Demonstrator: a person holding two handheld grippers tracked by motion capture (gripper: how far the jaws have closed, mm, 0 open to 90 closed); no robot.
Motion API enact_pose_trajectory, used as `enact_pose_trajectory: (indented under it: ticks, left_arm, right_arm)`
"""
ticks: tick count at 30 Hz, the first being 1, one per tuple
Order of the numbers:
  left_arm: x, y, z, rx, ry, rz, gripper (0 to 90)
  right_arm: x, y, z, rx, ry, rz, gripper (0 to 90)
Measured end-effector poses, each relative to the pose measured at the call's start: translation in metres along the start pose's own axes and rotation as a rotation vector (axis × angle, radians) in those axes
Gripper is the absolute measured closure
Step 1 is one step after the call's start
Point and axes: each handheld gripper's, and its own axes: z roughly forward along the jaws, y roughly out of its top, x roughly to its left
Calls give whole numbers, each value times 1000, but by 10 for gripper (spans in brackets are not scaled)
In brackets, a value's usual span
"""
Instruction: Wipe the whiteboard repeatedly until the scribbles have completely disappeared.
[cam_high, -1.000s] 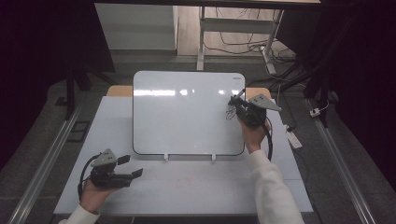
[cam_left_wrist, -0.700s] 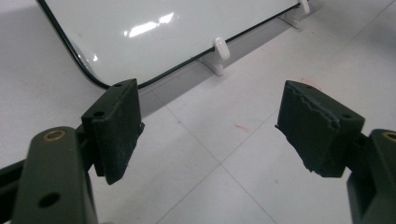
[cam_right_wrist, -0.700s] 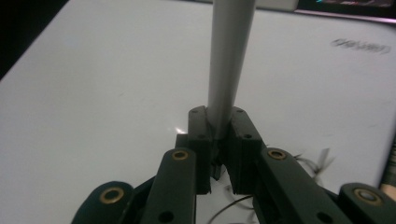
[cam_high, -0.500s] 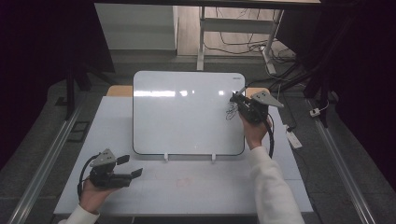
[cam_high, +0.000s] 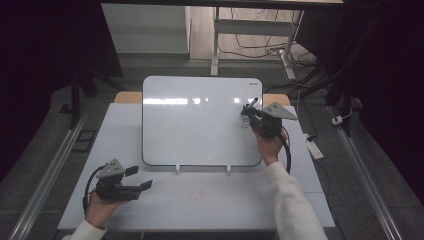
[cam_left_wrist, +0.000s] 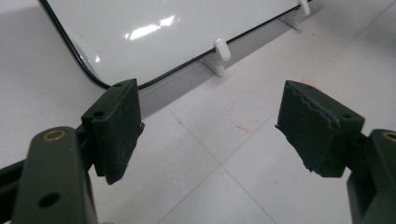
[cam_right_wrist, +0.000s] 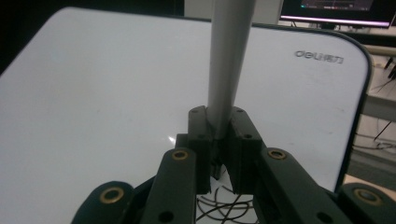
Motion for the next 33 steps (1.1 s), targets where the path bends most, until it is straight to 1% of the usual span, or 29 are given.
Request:
enact_pose_trajectory:
  ticks: [1,2,4,5,6,7,8,9,10,11,12,13,14,16,17,18,19,20,23,24,25,26,29,30,33]
  left_arm:
    - [0,0,0,1,0,0,228]
    - [-1,0,0,3,0,3,228]
    - [-2,0,-1,1,-2,6,228]
    - [-2,0,-1,-2,-1,5,228]
    - [-1,0,-1,-4,-1,2,228]
    - [0,0,-1,-4,-2,-1,228]
    - [1,0,-1,-2,0,-2,228]
    - [1,0,-1,-2,0,-4,228]
    - [1,0,0,0,0,-4,228]
    - [1,0,0,2,0,-3,228]
    - [0,0,1,3,2,0,228]
    - [-1,0,1,3,1,2,228]
    - [-1,0,0,3,0,3,228]
    - [-1,0,0,0,1,3,228]
    - [-1,0,-1,-2,1,1,228]
    - [0,0,-1,-3,3,-3,228]
    - [1,0,-1,-4,2,-4,228]
    - [1,-1,-1,-3,2,-5,228]
    - [1,-1,-1,-3,1,-3,228]
    - [1,-1,-1,-3,1,-2,228]
    - [1,-1,0,-1,1,-2,228]
    - [1,-1,0,0,3,-2,228]
    - [0,-1,-1,-2,4,-5,228]
    - [0,-1,-2,-4,5,-5,228]
    - [2,-1,-2,-7,6,-10,229]
  right_arm:
    - [-2,1,0,-5,-9,5,811]
    - [-6,2,-1,-18,-33,18,811]
    - [-19,4,-4,-39,-77,55,811]
    - [-25,5,-6,-45,-88,82,811]
    - [-27,4,-7,-48,-81,102,811]
    - [-22,1,-9,-28,-50,77,811]
    - [-22,1,-9,-28,-50,77,811]
    - [-16,-1,-9,-12,-26,52,811]
    - [-12,-3,-9,2,-12,21,811]
    - [-10,-3,-9,9,-13,-2,811]
    - [-13,-2,-10,3,-20,4,812]
    - [-17,1,-10,-10,-41,21,811]
    - [-23,3,-10,-20,-62,37,811]
    - [-34,7,-10,-39,-88,73,811]
    - [-38,8,-9,-44,-95,78,811]
    - [-39,9,-9,-46,-91,81,812]
    - [-38,8,-10,-44,-90,78,812]
    - [-36,6,-11,-36,-77,72,811]
    - [-25,-1,-14,0,-32,34,811]
    - [-22,-2,-15,7,-27,15,811]
    - [-22,-2,-16,9,-28,7,811]
    - [-25,-1,-15,4,-35,13,811]
    - [-37,8,-9,-30,-67,54,812]
    - [-40,11,-7,-38,-74,61,811]
    - [-41,16,-2,-44,-82,49,811]
